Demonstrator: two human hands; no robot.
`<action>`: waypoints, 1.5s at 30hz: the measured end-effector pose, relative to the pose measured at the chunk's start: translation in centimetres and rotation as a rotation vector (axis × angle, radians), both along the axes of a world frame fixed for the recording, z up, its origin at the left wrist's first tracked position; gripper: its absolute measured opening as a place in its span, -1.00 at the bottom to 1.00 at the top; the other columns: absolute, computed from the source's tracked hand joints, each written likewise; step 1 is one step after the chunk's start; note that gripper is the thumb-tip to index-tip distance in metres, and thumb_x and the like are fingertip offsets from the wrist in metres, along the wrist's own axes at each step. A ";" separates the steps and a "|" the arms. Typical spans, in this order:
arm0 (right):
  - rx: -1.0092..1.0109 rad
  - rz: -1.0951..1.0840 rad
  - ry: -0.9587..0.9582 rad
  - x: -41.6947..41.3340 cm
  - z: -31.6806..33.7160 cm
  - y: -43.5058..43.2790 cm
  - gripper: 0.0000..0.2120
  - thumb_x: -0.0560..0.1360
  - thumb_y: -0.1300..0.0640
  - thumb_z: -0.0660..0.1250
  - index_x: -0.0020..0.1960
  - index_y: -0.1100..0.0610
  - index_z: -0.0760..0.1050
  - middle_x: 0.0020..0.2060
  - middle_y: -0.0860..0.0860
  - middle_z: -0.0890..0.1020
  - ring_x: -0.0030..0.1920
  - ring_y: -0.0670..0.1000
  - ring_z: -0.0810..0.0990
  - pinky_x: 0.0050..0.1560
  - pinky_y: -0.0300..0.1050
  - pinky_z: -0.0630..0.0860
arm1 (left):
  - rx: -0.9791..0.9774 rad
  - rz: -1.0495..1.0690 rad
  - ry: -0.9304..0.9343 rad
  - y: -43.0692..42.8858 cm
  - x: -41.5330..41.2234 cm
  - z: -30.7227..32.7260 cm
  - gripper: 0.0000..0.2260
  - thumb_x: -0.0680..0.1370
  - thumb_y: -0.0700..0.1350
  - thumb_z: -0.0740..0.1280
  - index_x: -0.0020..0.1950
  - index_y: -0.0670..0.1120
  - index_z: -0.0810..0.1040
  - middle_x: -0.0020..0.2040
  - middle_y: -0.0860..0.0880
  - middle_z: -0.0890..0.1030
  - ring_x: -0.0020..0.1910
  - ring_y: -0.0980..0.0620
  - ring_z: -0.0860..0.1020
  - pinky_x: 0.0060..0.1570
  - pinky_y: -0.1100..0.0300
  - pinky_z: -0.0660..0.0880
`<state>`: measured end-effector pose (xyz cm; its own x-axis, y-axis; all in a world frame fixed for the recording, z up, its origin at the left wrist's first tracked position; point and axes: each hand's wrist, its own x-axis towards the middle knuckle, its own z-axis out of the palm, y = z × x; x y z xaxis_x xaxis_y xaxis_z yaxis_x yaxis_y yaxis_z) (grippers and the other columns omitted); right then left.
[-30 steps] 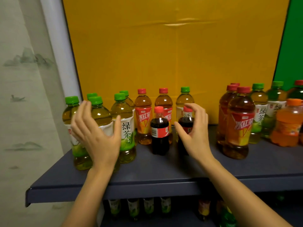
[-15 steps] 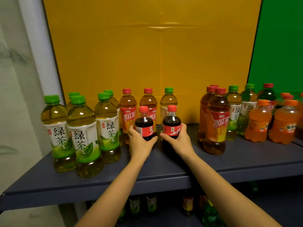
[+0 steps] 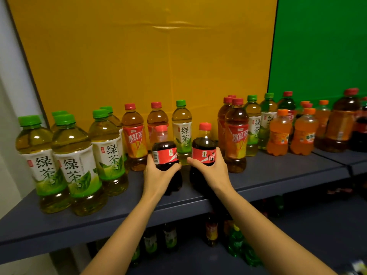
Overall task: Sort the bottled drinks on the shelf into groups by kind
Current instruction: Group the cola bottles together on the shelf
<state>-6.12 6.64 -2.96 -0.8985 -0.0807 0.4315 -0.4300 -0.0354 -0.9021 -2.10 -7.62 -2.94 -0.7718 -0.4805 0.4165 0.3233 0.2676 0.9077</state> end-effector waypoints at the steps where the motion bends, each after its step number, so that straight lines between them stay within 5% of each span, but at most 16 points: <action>1: -0.009 0.010 -0.001 0.2 0.1 0.8 -0.56 0.28 0.05 0.53 0.05 -0.09 0.39 -0.06 -0.14 0.58 -0.03 -0.14 0.57 -0.10 -0.29 0.48 | 0.013 -0.014 0.031 0.6 0.2 0.1 -0.56 0.33 -0.25 0.50 0.12 -0.07 0.42 -0.10 0.05 0.56 -0.10 0.08 0.56 -0.24 0.36 0.48; 3: -0.026 0.019 -0.001 0.6 0.3 2.7 -0.58 0.29 0.05 0.53 -0.01 -0.17 0.37 -0.06 -0.14 0.58 -0.03 -0.15 0.57 -0.08 -0.29 0.48 | 0.053 -0.034 0.095 2.3 0.4 0.3 -0.56 0.33 -0.30 0.48 0.13 -0.07 0.42 -0.10 0.06 0.56 -0.13 0.13 0.55 -0.28 0.45 0.47; 10: -0.089 -0.031 -0.005 0.0 0.9 12.1 -0.59 0.30 0.07 0.52 0.02 -0.14 0.40 -0.03 -0.06 0.60 -0.01 -0.07 0.59 -0.02 -0.19 0.54 | 0.226 -0.088 0.213 10.9 -0.8 1.5 -0.56 0.35 -0.32 0.45 0.15 -0.07 0.40 -0.10 0.01 0.55 -0.15 0.10 0.55 -0.21 0.29 0.49; 17: -0.061 -0.134 0.004 -2.4 1.0 25.8 -0.46 0.29 0.10 0.53 0.21 -0.01 0.40 -0.02 -0.04 0.60 0.00 -0.04 0.60 -0.01 -0.14 0.55 | 0.260 -0.206 0.239 22.6 -4.2 1.6 -0.50 0.35 -0.32 0.46 0.21 -0.06 0.40 -0.06 0.03 0.56 -0.11 0.11 0.56 -0.14 0.25 0.48; 22: -0.010 -0.217 0.010 -3.6 0.3 35.6 -0.57 0.29 0.09 0.52 0.05 -0.12 0.41 -0.03 -0.05 0.60 -0.01 -0.05 0.60 -0.03 -0.14 0.56 | 0.278 -0.279 0.238 31.3 -6.9 0.7 -0.47 0.23 -0.19 0.52 0.13 0.01 0.42 -0.05 0.01 0.57 -0.11 0.10 0.58 -0.12 0.23 0.52; 25: 0.004 -0.274 0.013 -4.4 0.2 41.1 -0.58 0.30 0.12 0.52 0.03 -0.14 0.39 -0.04 -0.06 0.59 -0.02 -0.06 0.59 -0.03 -0.14 0.55 | 0.301 -0.353 0.237 36.6 -8.5 0.3 -0.53 0.32 -0.29 0.49 0.11 0.03 0.42 -0.05 0.03 0.56 -0.11 0.11 0.57 -0.12 0.23 0.49; 32: 0.009 -0.435 0.039 -7.1 0.0 51.5 -0.51 0.32 0.14 0.50 0.15 -0.04 0.35 -0.03 -0.10 0.55 -0.02 -0.14 0.56 -0.12 -0.28 0.49 | 0.242 -0.518 0.201 47.7 -12.5 -0.3 -0.53 0.32 -0.25 0.51 0.05 0.15 0.42 0.01 0.04 0.56 -0.03 0.11 0.57 -0.13 0.31 0.52; 40: 0.040 -0.554 0.057 -12.3 -0.1 60.7 -0.48 0.30 0.11 0.52 0.18 0.03 0.39 0.00 -0.03 0.58 0.01 -0.07 0.59 0.00 -0.12 0.55 | 0.158 -0.647 0.201 58.6 -18.4 -0.3 -0.53 0.32 -0.27 0.50 0.04 0.15 0.41 -0.01 0.12 0.56 -0.11 0.33 0.57 -0.18 0.46 0.48; 45: 0.057 -0.528 0.078 -17.0 0.3 65.2 -0.53 0.29 0.10 0.52 0.13 0.00 0.40 -0.05 -0.07 0.60 -0.06 -0.14 0.61 -0.11 -0.22 0.55 | 0.124 -0.639 0.202 63.9 -23.0 -0.5 -0.49 0.32 -0.24 0.51 0.09 0.16 0.38 0.00 0.15 0.55 -0.09 0.34 0.56 -0.19 0.48 0.47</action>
